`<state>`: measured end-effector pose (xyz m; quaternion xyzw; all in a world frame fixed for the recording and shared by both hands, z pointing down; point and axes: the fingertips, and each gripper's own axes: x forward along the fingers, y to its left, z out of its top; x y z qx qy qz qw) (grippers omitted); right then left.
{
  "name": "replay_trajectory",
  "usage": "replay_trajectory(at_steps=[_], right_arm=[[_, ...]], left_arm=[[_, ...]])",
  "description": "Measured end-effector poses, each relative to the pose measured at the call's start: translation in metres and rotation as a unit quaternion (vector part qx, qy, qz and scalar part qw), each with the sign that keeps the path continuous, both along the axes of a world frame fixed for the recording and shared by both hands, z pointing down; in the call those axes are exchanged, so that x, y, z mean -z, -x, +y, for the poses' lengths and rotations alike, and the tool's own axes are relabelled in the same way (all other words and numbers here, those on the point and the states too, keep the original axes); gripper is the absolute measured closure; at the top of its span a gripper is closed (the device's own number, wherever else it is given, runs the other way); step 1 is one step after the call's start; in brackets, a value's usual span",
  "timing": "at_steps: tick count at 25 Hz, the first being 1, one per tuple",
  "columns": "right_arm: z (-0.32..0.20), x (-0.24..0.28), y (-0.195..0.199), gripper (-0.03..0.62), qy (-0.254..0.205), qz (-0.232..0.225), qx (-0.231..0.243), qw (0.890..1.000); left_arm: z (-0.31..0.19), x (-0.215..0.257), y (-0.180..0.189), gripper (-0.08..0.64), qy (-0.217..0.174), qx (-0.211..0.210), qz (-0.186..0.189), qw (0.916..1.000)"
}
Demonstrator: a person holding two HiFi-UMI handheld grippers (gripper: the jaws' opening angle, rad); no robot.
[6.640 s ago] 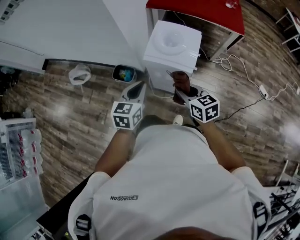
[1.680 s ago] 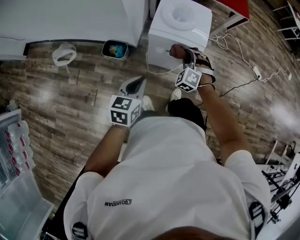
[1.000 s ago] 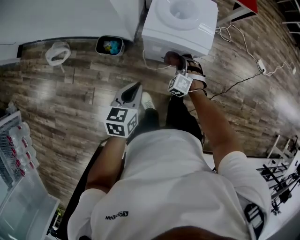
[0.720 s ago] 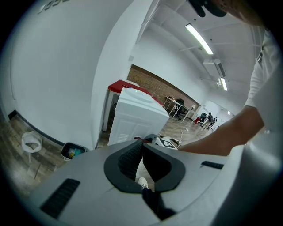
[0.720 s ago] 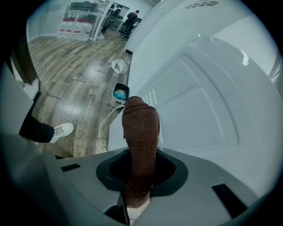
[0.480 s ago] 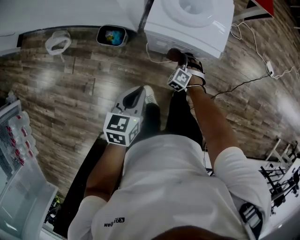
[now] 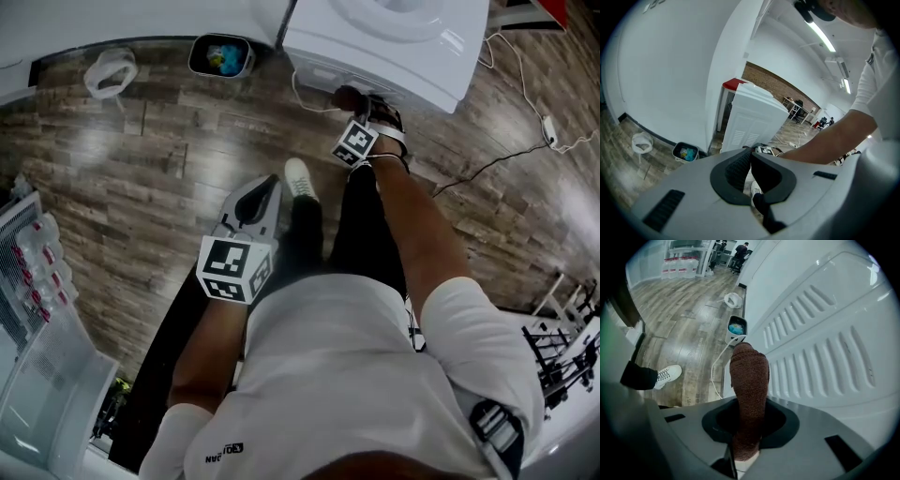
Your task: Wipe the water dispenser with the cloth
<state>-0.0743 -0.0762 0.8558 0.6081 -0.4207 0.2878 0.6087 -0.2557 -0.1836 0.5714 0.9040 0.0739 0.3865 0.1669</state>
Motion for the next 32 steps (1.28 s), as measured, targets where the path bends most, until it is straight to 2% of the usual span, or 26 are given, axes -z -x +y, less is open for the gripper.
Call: replay_trajectory(at_steps=[10, 19, 25, 32], right_arm=[[-0.001, -0.032, 0.001, 0.506, 0.020, -0.018, -0.012, 1.000], [0.000, -0.031, -0.002, 0.508, 0.020, -0.027, -0.018, 0.999], [-0.002, 0.012, 0.010, 0.507, -0.038, -0.049, -0.024, 0.998], [-0.006, 0.123, 0.032, 0.506, -0.124, -0.048, -0.032, 0.991]], left_arm=[[-0.009, -0.004, 0.009, 0.560, -0.005, 0.020, -0.008, 0.9998], [-0.012, 0.003, 0.014, 0.560, -0.010, 0.023, -0.001, 0.9997], [-0.015, 0.016, 0.006, 0.560, 0.028, 0.037, 0.016, 0.9988], [-0.013, 0.032, -0.009, 0.560, 0.013, 0.002, 0.052, 0.9986]])
